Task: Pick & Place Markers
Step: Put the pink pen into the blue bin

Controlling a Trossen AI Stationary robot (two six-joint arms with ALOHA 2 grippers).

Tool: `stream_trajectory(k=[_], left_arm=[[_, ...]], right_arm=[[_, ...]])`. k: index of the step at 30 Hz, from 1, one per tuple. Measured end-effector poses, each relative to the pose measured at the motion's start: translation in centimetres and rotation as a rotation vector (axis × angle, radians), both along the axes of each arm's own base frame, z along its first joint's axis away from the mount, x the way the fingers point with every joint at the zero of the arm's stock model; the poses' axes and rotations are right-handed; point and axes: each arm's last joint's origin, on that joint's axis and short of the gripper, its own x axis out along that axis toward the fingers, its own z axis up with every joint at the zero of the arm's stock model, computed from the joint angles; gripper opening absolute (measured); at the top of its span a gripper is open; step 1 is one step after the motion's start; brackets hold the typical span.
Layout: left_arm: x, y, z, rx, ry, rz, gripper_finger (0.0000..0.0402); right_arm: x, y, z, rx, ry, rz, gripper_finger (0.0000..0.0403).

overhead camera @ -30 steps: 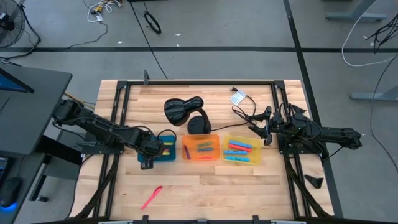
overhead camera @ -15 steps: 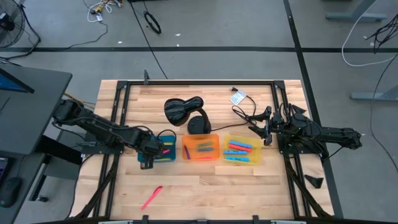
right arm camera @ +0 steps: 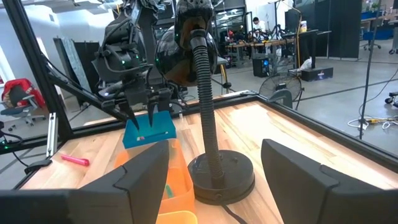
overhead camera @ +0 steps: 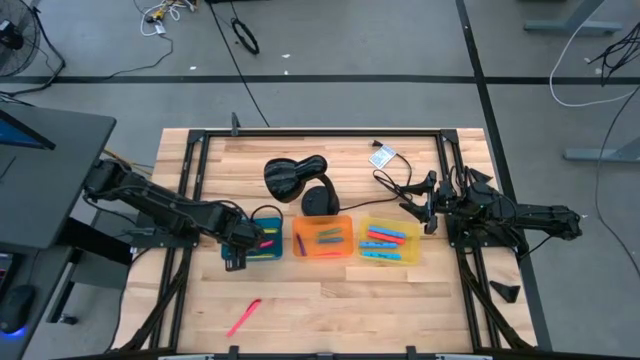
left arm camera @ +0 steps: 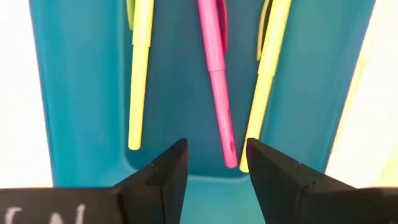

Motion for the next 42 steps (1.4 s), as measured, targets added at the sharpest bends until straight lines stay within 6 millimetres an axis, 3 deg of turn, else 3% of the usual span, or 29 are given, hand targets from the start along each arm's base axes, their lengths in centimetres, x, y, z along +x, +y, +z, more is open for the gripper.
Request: stream_trajectory(k=[14, 24, 32, 42], left_arm=[[0.5, -0.4, 3.4, -0.039, 0.024, 0.318, 0.0169], [-0.5, -2.1, 3.7, -0.125, 0.094, 0.683, 0.0169], [-1.2, -5.5, 3.3, -0.165, 0.128, 0.834, 0.0169], [2.2, -11.4, 5.2, -0.172, 0.088, 0.823, 0.0169]], right_arm=[[0.0, 0.0, 0.0, 0.0, 0.0, 0.0, 0.0259], [0.0, 0.0, 0.0, 0.0, 0.0, 0.0, 0.0259], [0.0, 0.0, 0.0, 0.0, 0.0, 0.0, 0.0259], [0.0, 0.0, 0.0, 0.0, 0.0, 0.0, 0.0259]])
